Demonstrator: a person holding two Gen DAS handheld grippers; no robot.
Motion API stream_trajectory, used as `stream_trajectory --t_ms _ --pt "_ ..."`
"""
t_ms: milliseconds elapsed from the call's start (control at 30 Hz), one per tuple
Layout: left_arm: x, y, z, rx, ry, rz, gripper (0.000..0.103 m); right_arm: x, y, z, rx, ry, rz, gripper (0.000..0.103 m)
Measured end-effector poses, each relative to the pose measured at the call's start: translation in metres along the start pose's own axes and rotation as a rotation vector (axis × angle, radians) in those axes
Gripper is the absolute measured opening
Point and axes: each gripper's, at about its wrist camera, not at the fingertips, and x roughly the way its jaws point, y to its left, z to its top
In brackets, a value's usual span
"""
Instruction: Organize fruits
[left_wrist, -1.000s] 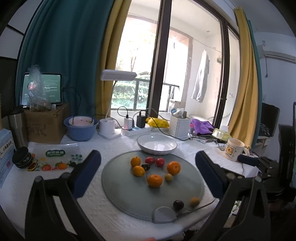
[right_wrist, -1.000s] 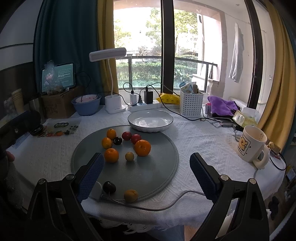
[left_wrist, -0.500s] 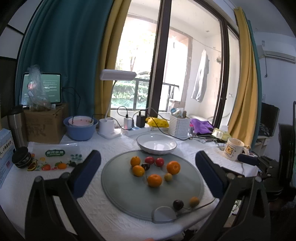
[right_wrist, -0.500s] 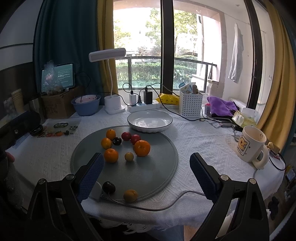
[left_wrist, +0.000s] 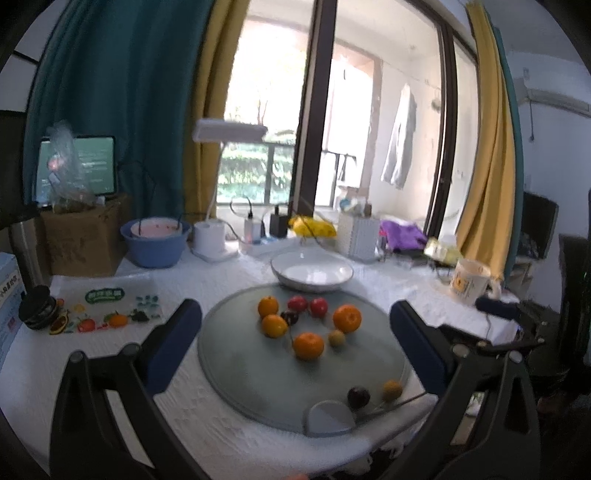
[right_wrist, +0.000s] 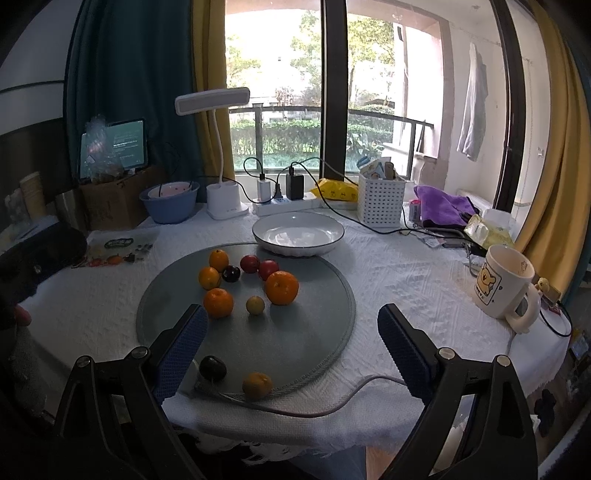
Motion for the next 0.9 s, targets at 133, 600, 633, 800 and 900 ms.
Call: stream_trajectory --t_ms 133,600,633,800,900 --pt "0.018 -0.004 -0.011 -0.026 0.035 -0.031 0.102 0.014 -0.005 -0.006 0.010 0.045 0.003 0.086" --pt "0.071 -0.006 -0.045 -0.008 0.254 -0.049 0.094 0.064 0.004 -0.035 -0.004 0.247 0.140 0.052" --pt "0.074 -0.006 -0.047 -0.006 0.266 -0.052 0.093 0.067 0.006 -0.038 -0.012 0.264 0.152 0.052" --pt "0.081 -0.016 -0.053 0.018 0.305 -0.074 0.090 0.073 0.011 -0.047 -0.038 0.322 0.204 0.034" --pt "0.086 -0.025 -0.055 0.045 0.330 -0.090 0.087 0.073 0.010 -0.051 -0.042 0.326 0.225 0.030"
